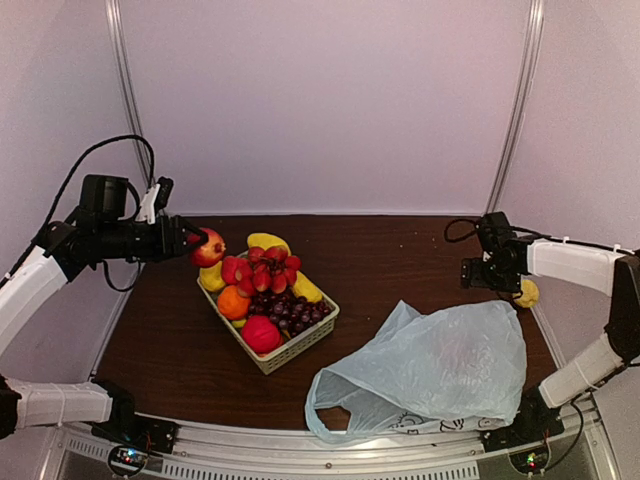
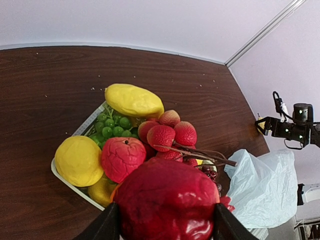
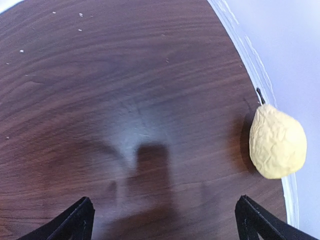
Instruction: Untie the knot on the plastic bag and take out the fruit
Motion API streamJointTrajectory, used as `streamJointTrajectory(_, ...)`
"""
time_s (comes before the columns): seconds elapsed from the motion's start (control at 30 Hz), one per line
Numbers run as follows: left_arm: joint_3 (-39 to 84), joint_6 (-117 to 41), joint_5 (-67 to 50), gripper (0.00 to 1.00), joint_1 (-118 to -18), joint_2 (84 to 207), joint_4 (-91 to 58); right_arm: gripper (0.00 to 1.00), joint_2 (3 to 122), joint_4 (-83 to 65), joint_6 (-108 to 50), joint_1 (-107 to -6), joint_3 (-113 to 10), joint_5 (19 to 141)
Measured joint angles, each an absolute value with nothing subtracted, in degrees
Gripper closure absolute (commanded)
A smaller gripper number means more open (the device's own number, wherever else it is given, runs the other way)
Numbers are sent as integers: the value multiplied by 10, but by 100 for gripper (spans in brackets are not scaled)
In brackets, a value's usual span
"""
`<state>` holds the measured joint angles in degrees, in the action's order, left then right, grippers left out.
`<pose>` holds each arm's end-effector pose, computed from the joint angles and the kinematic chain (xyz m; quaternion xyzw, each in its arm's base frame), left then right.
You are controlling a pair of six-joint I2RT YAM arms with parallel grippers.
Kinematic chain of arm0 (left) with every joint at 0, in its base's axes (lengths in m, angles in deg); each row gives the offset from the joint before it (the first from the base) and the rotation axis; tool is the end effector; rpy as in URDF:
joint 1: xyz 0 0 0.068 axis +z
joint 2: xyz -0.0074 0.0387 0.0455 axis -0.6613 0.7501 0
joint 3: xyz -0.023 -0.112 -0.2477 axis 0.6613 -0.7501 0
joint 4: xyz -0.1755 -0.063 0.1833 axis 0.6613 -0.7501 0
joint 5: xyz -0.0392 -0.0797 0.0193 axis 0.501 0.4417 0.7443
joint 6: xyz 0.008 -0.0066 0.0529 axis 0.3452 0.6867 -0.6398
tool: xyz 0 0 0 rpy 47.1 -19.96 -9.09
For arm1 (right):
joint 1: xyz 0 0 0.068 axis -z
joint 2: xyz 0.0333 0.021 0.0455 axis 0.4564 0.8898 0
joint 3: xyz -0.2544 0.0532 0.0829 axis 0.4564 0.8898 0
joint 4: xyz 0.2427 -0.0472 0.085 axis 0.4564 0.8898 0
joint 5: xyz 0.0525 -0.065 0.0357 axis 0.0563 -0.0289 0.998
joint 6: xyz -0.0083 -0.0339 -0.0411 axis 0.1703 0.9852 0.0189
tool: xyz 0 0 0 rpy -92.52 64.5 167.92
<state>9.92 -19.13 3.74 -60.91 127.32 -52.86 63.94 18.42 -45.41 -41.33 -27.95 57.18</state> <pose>0.1955 -0.0824 0.3487 0.0060 0.8657 -0.3403 0.3671 0.2775 0.0604 0.2124 0.1134 0.9466 -0.0344 0.2999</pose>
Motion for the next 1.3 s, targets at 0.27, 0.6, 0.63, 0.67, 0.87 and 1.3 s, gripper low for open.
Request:
streamJointTrajectory(0.27, 95, -192, 42, 56, -610, 1258, -529, 1, 598, 208, -426, -310, -265, 537)
streamJointTrajectory(0.6, 74, -193, 42, 55, -610, 1238, -530, 14, 687, 207, -339, -225, -341, 453)
streamJointTrajectory(0.63, 73, -193, 42, 55, -610, 1238, -530, 18, 698, 206, -334, -212, -345, 453)
streamJointTrajectory(0.67, 73, -193, 42, 55, -610, 1238, -530, 20, 709, 203, -331, -199, -347, 452)
streamJointTrajectory(0.87, 72, -194, 42, 55, -610, 1245, -530, 29, 777, 189, -311, -167, -360, 451)
streamJointTrajectory(1.3, 77, -193, 47, 55, -610, 1259, -529, 34, 874, 166, -294, -122, -409, 487)
